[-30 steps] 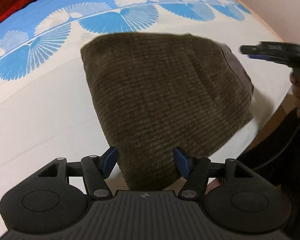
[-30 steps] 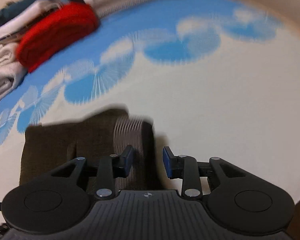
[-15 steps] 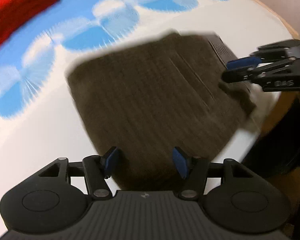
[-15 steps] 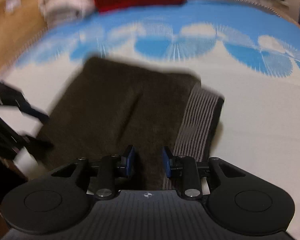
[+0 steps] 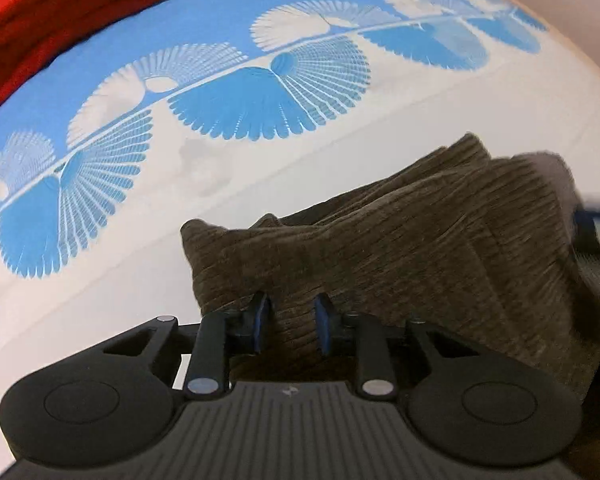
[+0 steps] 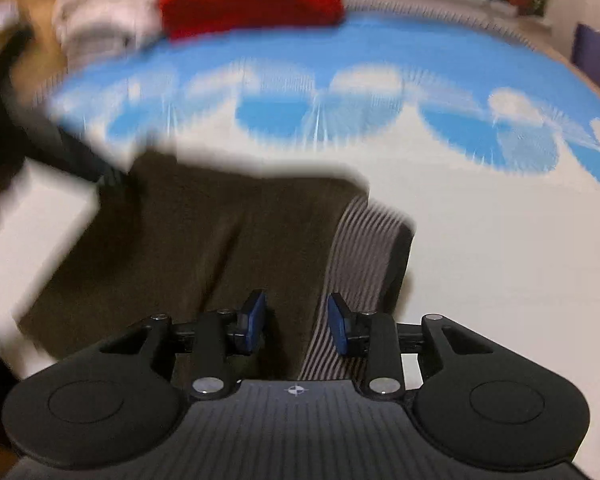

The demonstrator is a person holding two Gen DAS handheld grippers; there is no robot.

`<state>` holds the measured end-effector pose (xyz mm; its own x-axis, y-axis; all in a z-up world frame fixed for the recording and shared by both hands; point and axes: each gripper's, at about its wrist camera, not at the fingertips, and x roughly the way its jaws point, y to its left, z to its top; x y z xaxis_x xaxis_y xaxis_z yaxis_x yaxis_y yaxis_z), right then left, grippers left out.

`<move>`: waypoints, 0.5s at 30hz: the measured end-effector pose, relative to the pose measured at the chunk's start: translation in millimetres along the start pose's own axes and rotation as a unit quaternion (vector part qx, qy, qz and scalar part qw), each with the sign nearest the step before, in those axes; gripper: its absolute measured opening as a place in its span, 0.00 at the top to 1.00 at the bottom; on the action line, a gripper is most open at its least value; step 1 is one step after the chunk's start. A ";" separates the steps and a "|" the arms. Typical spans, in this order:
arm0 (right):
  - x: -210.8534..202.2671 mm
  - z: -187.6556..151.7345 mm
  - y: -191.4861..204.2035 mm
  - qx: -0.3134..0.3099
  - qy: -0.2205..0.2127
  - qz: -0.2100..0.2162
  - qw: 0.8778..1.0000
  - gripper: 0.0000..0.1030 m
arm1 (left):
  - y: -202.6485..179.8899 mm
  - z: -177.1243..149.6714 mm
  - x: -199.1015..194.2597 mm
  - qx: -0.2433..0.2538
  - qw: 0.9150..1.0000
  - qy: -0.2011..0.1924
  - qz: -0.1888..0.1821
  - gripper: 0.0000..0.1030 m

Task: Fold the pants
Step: 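Lay the cuff over the waist and open the left gripper, then grasp the folded cuff edge with the right gripper and lift it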

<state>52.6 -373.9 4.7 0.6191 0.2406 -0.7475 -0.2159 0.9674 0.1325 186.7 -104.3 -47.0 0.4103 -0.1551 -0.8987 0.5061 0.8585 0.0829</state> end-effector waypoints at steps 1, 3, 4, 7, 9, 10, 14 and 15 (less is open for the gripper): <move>-3.9 5.0 -2.7 0.009 -0.029 -0.005 1.000 0.62 | -2.1 1.3 -0.1 0.003 1.000 -0.001 0.002 0.71; 2.6 12.5 -7.0 0.026 -0.047 -0.026 0.998 0.57 | 0.6 -0.1 -3.4 -0.004 1.000 -0.001 -0.002 0.70; 10.6 13.3 -10.6 0.034 -0.033 -0.038 0.998 0.57 | 4.8 -0.6 -6.9 -0.012 1.000 -0.003 -0.009 0.70; 44.3 8.4 -21.2 0.050 0.050 -0.089 0.994 0.39 | 20.5 -1.7 -22.7 -0.052 0.998 -0.015 -0.030 0.69; 46.7 10.6 -26.3 0.081 0.050 -0.084 0.992 0.40 | 23.5 -5.2 -37.9 -0.050 0.998 -0.019 -0.036 0.69; 45.4 11.4 -26.9 0.084 0.047 -0.080 0.992 0.41 | 23.4 -8.7 -45.2 -0.044 0.998 -0.018 -0.043 0.69; 36.9 6.1 -26.3 0.094 0.037 -0.067 0.993 0.41 | 14.1 -30.2 -52.1 -0.012 0.996 0.010 -0.093 0.60; 38.3 4.1 -25.2 0.091 0.046 -0.068 0.992 0.38 | 9.8 -36.0 -42.0 0.002 0.996 0.035 -0.086 0.54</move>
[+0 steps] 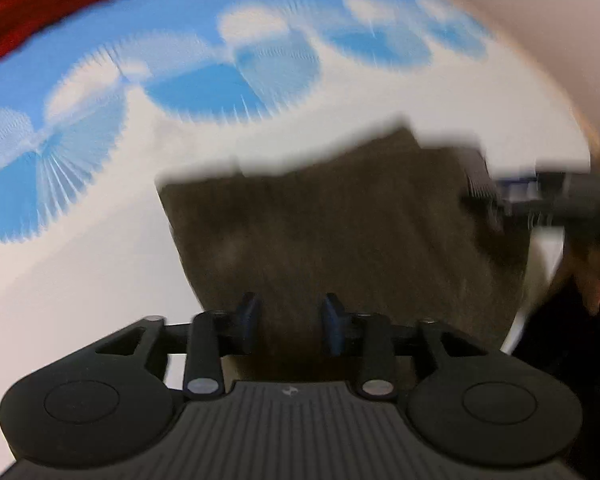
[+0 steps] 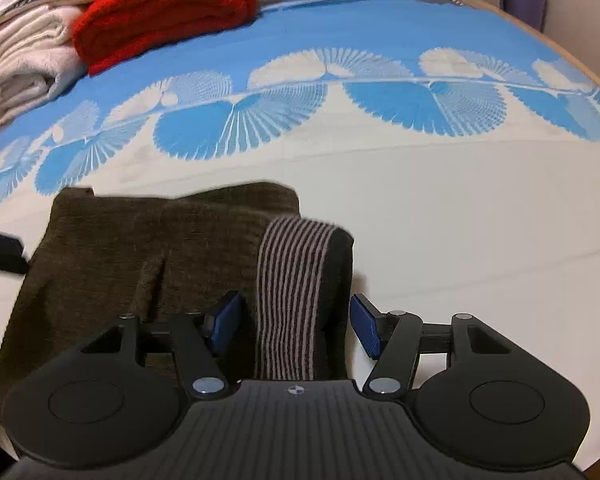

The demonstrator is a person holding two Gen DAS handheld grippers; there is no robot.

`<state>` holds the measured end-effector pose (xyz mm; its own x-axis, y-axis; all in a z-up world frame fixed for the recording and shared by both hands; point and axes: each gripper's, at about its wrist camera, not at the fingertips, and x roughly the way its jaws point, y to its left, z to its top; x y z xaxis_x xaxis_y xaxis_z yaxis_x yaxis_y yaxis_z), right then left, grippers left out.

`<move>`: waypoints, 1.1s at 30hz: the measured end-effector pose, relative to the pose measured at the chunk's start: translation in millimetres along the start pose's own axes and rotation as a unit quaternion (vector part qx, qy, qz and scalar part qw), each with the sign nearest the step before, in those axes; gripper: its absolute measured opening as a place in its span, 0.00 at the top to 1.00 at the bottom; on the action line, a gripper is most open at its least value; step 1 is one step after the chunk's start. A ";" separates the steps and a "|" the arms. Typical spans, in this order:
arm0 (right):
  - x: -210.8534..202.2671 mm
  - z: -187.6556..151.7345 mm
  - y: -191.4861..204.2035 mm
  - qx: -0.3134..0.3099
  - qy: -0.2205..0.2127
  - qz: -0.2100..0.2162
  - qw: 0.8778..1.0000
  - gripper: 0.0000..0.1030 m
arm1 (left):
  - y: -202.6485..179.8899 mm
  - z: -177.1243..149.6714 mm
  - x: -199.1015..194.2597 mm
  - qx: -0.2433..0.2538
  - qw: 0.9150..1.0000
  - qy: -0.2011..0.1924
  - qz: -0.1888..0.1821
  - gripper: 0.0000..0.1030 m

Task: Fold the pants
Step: 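Grasp the folded cuff edge with the right gripper and lift it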

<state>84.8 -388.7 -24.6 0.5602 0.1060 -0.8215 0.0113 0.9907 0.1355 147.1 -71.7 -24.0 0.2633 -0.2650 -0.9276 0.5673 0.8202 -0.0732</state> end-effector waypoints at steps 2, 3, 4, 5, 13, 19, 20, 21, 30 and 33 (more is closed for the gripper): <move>1.3 -3.0 -0.9 0.012 0.015 0.006 1.000 0.34 | -7.6 -10.8 17.7 0.029 0.998 0.029 0.045 0.36; 1.1 -2.4 -1.9 0.025 0.017 0.015 0.999 0.34 | -8.8 -12.5 18.1 0.029 0.998 0.024 0.057 0.29; 0.6 -1.5 -2.6 0.039 0.018 0.024 0.999 0.34 | -6.7 -10.9 14.2 0.014 0.998 0.016 0.061 0.27; -1.2 -3.6 -3.3 0.053 0.021 0.031 0.998 0.33 | -2.2 -9.3 9.0 -0.008 0.998 0.005 0.058 0.27; 14.7 -18.0 -2.2 0.085 0.078 0.058 0.992 0.04 | 40.3 -7.5 14.8 -0.184 0.983 -0.005 -0.011 0.12; 32.0 -19.6 -13.6 0.136 0.099 0.082 0.982 0.01 | 51.2 -18.8 51.7 -0.248 0.966 0.018 -0.074 0.12; 32.7 -19.2 -13.3 0.135 0.099 0.083 0.982 0.01 | 51.6 -20.2 56.3 -0.252 0.964 0.015 -0.086 0.11; 33.2 -18.9 -12.3 0.132 0.097 0.083 0.983 0.01 | 51.3 -20.5 60.5 -0.255 0.963 0.018 -0.088 0.10; 33.0 -17.0 -11.7 0.122 0.084 0.091 0.985 0.10 | 47.4 -9.2 63.6 -0.245 0.967 -0.011 -0.071 0.17; 26.8 -15.5 -6.6 0.112 0.065 0.087 0.988 0.23 | 50.1 -7.3 56.6 -0.240 0.968 -0.021 -0.074 0.36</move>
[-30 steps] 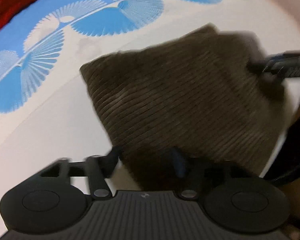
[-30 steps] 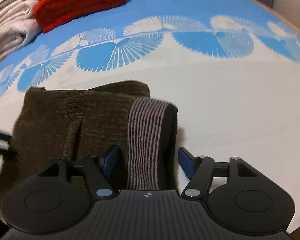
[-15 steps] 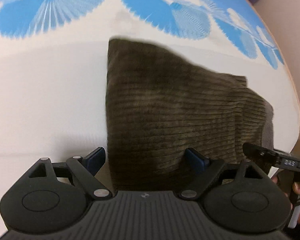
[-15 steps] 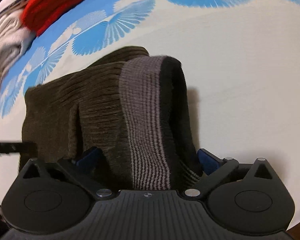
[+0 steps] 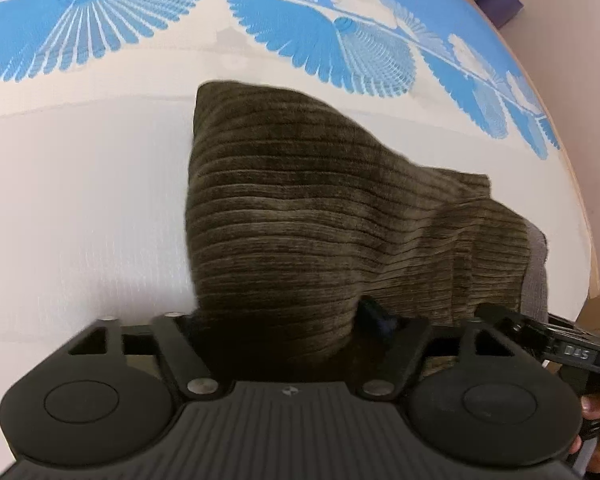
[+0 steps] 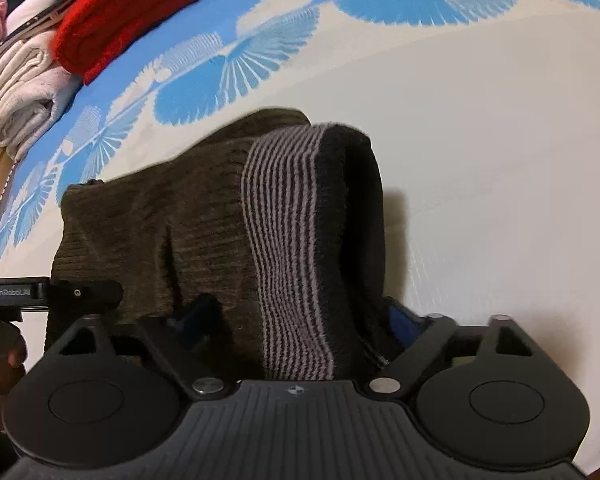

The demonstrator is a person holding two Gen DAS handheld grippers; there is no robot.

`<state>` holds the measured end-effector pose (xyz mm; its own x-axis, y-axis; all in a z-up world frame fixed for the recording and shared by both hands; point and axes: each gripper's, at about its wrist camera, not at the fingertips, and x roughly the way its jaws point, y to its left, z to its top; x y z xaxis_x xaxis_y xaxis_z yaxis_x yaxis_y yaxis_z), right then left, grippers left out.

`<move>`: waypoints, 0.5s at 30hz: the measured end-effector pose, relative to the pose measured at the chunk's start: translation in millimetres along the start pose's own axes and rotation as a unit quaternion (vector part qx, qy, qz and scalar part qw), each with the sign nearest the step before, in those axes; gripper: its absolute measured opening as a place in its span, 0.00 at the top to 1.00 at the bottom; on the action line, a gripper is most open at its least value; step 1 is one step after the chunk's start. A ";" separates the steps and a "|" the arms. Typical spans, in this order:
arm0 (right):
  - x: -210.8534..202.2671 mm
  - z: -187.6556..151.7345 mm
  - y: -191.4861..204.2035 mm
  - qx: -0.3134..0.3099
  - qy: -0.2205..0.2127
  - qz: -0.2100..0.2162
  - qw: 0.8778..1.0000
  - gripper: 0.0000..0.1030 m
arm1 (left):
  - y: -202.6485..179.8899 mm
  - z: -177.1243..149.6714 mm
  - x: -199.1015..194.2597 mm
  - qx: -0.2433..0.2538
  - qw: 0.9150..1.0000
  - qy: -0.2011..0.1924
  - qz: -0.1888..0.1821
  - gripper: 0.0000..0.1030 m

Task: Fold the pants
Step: 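Grasp the folded cuff edge with the right gripper and lift it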

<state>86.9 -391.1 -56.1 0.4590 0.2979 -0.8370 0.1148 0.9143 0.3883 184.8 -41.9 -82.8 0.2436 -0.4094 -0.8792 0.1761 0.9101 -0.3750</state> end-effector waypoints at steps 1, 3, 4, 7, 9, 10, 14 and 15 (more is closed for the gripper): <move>-1.5 -0.2 4.8 -0.010 -0.008 -0.004 1.000 0.25 | 0.5 0.8 -4.7 0.006 1.000 -0.006 -0.004 0.44; -2.9 0.9 11.7 -0.014 -0.023 -0.011 1.000 0.35 | 1.7 1.3 -14.6 0.018 1.000 -0.021 -0.012 0.51; -3.6 2.2 13.4 -0.010 -0.031 -0.011 0.999 0.38 | 2.3 1.6 -19.5 0.022 0.999 -0.029 -0.013 0.54; -9.1 10.8 21.0 -0.008 -0.063 0.006 0.998 0.52 | 2.5 3.8 -36.4 0.039 0.997 -0.063 0.003 0.56; -10.1 17.8 33.7 -0.032 -0.083 0.021 0.996 0.54 | 9.2 7.5 -49.1 0.034 0.996 -0.087 0.010 0.56; -8.6 21.0 41.2 -0.044 -0.092 0.025 0.994 0.54 | 11.7 10.2 -54.6 0.030 0.995 -0.097 0.014 0.56; 5.5 35.5 63.9 -0.059 -0.114 0.046 0.991 0.54 | 27.6 17.9 -72.6 0.020 0.991 -0.130 0.038 0.56; 9.0 39.3 71.1 -0.067 -0.121 0.050 0.989 0.54 | 32.4 20.5 -75.6 0.012 0.990 -0.134 0.040 0.56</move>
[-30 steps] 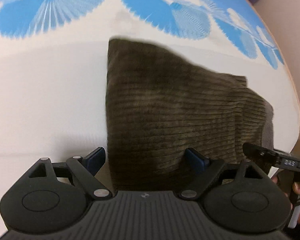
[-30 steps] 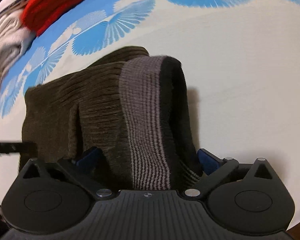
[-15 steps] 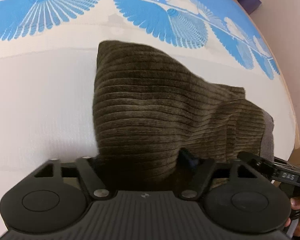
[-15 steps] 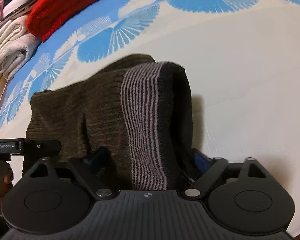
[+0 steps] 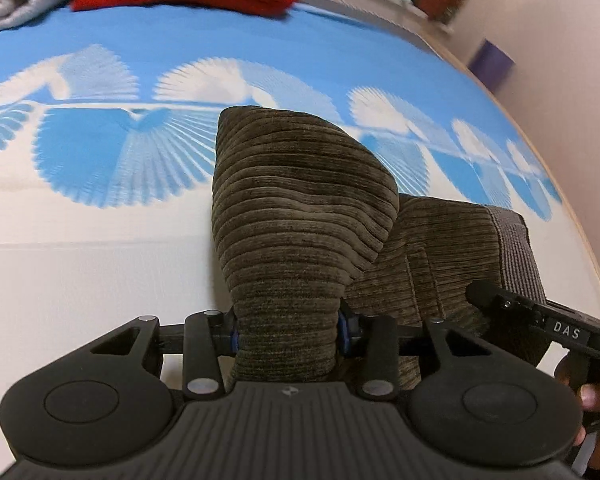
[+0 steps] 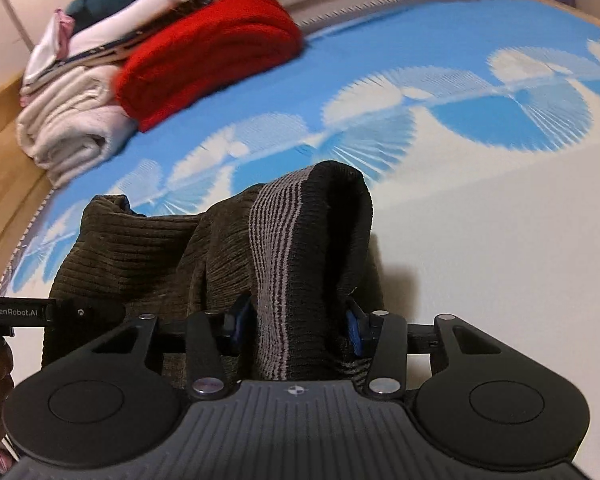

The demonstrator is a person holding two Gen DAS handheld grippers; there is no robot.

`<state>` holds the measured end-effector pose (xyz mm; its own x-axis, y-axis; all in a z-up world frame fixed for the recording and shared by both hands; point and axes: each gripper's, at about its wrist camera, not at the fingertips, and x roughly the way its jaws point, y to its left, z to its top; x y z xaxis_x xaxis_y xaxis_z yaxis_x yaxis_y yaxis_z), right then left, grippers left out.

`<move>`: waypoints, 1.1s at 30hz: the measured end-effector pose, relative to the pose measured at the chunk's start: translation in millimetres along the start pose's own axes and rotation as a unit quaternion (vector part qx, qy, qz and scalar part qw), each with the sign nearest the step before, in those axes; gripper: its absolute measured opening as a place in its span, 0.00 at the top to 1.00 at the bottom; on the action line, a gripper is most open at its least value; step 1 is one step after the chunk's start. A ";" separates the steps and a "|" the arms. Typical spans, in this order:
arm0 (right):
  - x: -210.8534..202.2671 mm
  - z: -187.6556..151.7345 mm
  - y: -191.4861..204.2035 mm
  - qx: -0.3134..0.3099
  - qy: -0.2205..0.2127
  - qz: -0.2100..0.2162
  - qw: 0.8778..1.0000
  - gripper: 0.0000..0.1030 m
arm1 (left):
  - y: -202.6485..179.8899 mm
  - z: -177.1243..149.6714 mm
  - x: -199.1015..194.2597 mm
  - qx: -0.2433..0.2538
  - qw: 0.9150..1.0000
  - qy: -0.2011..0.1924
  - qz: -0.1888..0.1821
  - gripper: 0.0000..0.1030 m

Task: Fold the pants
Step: 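Fold the pants over again with the right gripper and release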

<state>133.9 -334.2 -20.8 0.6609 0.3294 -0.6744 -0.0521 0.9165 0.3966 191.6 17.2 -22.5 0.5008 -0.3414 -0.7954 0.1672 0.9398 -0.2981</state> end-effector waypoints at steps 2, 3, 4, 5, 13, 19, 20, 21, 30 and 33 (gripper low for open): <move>7.7 7.7 12.7 -0.019 -0.014 0.007 1.000 0.54 | 11.0 5.3 -3.6 -0.015 1.000 -0.009 0.005 0.56; 10.3 11.6 17.6 -0.025 -0.020 0.011 0.999 0.55 | 15.7 7.5 -6.5 -0.020 1.000 -0.013 0.008 0.56; 13.4 16.0 21.9 -0.031 -0.027 0.016 0.999 0.55 | 20.0 10.3 -8.4 -0.026 0.999 -0.017 0.011 0.56; 16.5 20.6 26.7 -0.037 -0.031 0.019 0.999 0.55 | 22.5 12.5 -9.7 -0.030 0.999 -0.020 0.013 0.56; 38.9 46.1 43.1 -0.057 -0.053 -0.010 0.997 0.44 | 45.0 37.4 -24.1 -0.072 0.990 -0.065 0.101 0.41; 24.6 49.8 25.3 -0.002 -0.072 -0.063 0.995 0.43 | 39.2 33.4 -48.0 -0.017 0.997 -0.060 0.049 0.42; 20.8 47.0 30.7 -0.019 -0.071 -0.050 0.996 0.44 | 35.3 28.8 -48.1 0.007 0.998 -0.049 0.040 0.42; 19.5 43.7 36.3 -0.040 -0.066 -0.038 0.996 0.45 | 31.4 22.6 -43.5 0.030 0.999 -0.029 0.034 0.42; 27.8 22.0 31.7 -0.040 0.034 -0.079 0.996 0.40 | -4.6 -21.3 -40.0 0.119 0.989 0.024 0.083 0.38; 24.6 9.5 46.4 -0.098 0.036 -0.082 0.991 0.38 | -9.0 -45.1 -22.7 0.138 0.985 0.082 0.068 0.34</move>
<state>154.8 -285.8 -13.0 0.6177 0.1812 -0.7653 -0.0974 0.9832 0.1542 140.5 15.7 -25.6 0.3943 -0.1883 -0.8995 0.3444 0.9377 -0.0453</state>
